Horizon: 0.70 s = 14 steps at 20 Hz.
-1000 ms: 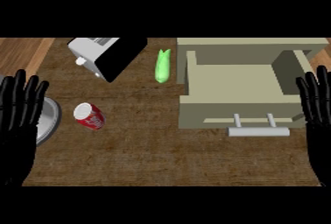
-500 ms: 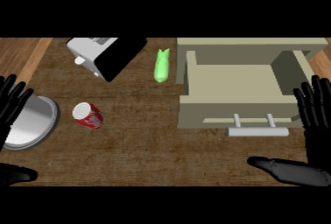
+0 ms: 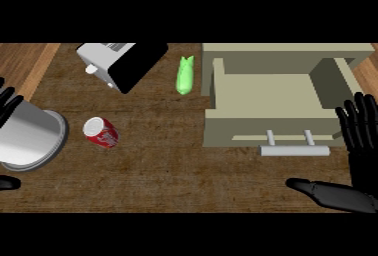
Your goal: Pick up the can, place it into the drawer and close the drawer
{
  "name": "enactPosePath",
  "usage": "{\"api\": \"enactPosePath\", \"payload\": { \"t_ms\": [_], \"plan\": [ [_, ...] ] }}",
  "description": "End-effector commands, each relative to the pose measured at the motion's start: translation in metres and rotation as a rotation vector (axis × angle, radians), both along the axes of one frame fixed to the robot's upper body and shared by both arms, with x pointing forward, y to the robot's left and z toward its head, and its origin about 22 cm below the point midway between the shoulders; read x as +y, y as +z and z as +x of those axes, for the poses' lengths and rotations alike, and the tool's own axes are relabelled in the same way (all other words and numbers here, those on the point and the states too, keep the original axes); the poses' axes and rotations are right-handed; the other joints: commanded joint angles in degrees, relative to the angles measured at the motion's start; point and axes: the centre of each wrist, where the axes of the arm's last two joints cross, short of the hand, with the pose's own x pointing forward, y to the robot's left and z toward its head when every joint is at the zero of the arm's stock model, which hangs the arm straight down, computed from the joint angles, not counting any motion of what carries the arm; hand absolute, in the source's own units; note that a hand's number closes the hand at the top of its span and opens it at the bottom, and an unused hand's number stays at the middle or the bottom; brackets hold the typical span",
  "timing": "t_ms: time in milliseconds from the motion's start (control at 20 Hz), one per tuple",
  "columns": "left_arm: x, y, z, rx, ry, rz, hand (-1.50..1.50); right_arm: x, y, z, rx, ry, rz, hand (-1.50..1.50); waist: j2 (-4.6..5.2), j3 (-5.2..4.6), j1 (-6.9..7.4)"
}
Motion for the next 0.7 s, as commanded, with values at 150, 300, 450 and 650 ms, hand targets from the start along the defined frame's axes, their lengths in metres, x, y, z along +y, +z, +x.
{"api": "enactPosePath", "payload": {
  "t_ms": [150, 300, 450, 650],
  "plan": [
    [-0.003, -0.017, 0.010, 0.069, -0.022, 0.013, -1.50, -0.031, 0.004, -0.001, -0.017, -0.007, 0.003, -1.50, 0.00, 0.01, -0.03],
    [-0.028, -0.031, 0.023, 0.078, -0.038, 0.021, -1.50, -0.030, 0.006, 0.003, -0.022, -0.010, -0.004, -1.50, 0.02, 0.00, -0.12],
    [-0.033, -0.046, 0.021, 0.093, -0.038, 0.029, -1.50, -0.022, 0.004, -0.015, -0.021, -0.016, -0.005, -1.50, -0.02, 0.00, -0.12],
    [-0.020, -0.072, 0.014, 0.113, -0.002, 0.046, -1.50, -0.026, -0.011, -0.011, -0.028, -0.002, -0.016, -1.50, 0.02, 0.00, -0.02]
  ]
}}
